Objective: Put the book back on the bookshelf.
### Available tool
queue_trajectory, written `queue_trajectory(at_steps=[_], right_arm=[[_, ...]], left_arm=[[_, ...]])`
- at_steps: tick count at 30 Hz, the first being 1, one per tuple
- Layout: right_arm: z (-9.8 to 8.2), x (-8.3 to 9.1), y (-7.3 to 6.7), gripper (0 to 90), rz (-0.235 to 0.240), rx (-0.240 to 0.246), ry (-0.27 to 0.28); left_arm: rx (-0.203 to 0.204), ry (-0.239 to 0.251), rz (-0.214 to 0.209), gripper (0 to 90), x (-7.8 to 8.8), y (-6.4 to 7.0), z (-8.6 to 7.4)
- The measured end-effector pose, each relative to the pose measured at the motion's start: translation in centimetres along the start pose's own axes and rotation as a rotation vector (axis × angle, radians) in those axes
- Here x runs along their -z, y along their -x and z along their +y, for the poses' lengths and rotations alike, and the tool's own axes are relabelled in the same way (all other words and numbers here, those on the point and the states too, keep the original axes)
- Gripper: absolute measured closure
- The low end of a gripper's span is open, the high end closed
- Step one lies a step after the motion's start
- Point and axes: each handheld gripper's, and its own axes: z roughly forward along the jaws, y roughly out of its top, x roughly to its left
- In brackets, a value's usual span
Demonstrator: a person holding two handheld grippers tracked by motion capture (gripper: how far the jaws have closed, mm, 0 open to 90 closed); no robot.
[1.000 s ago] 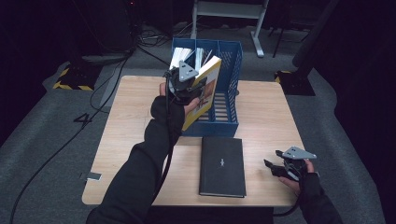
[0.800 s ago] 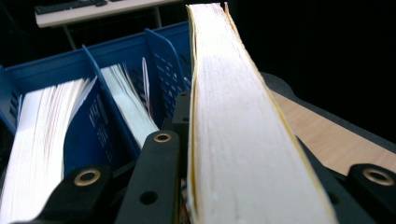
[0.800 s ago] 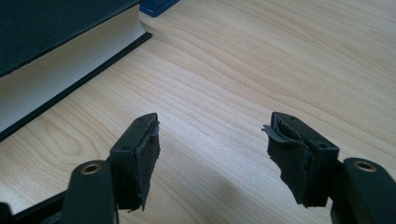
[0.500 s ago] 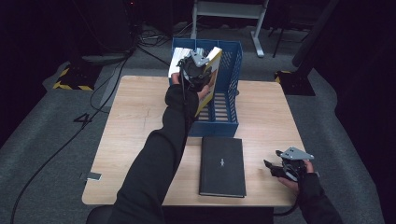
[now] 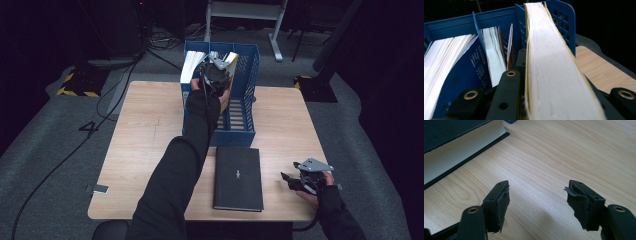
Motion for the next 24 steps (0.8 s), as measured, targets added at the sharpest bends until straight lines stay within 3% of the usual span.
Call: queue_trajectory(at_steps=[3,8,15,22,24], right_arm=[[0.0,-0.1,-0.1,35.1,0.0,0.004,-0.003],[0.0,-0.1,-0.2,35.1,0.006,0.004,-0.004],[0.1,-0.1,-0.3,35.1,0.008,0.011,-0.005],[0.0,-0.2,-0.3,35.1,0.01,0.017,-0.005],[0.0,-0.1,-0.4,35.1,0.011,0.022,-0.005]], left_arm=[[0.004,-0.018,0.038,75.0,-0.8,0.9,0.4],[0.034,-0.035,0.08,75.0,-1.7,1.2,1.3],[0.086,-0.02,0.117,75.0,-2.8,1.2,2.0],[0.156,0.016,0.194,74.9,-4.2,2.6,1.7],[0.15,0.009,0.205,74.8,-4.4,2.8,1.7]])
